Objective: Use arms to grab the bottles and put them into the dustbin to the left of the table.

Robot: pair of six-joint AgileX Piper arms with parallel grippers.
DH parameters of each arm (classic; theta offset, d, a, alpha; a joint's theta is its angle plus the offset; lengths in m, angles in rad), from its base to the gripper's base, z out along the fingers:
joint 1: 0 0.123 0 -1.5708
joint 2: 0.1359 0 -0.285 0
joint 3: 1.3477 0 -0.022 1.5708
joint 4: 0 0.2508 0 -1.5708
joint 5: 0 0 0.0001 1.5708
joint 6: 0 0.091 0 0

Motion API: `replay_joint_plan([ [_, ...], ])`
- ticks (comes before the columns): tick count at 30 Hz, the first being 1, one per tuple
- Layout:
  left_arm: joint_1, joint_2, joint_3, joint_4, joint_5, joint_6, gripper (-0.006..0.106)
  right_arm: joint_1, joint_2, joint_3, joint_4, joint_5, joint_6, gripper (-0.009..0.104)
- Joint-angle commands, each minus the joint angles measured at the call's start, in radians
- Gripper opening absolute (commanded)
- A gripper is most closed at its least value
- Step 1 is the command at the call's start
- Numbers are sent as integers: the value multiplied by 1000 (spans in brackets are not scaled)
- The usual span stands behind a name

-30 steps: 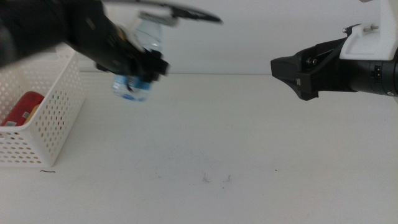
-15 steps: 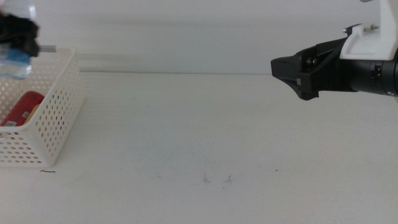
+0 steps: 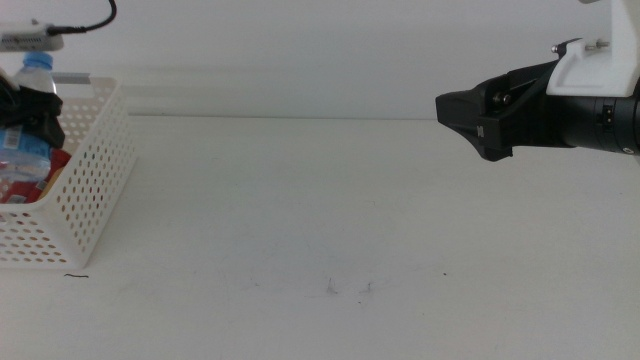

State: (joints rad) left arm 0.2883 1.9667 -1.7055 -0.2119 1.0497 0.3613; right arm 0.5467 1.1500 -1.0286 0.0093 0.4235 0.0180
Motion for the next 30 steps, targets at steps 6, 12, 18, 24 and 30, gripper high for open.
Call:
replay_joint_plan([
  [6, 1, 20, -15, -26, -15, -2, 85, 1, -5, -2, -2, -11, -11, 83],
  [12, -3, -33, -15, -73, 47, -7, 94, 1, -5, -2, -2, -11, -11, 83],
  [18, -54, -174, -9, -53, 94, -30, 94, 1, -5, -2, -2, -11, -11, 83],
  [24, -160, -405, 89, -5, 72, -84, 94, 1, -5, -2, -2, -11, -11, 83],
  [30, -259, -636, 201, -13, -22, -104, 94, 1, -5, -2, -2, -11, -11, 83],
])
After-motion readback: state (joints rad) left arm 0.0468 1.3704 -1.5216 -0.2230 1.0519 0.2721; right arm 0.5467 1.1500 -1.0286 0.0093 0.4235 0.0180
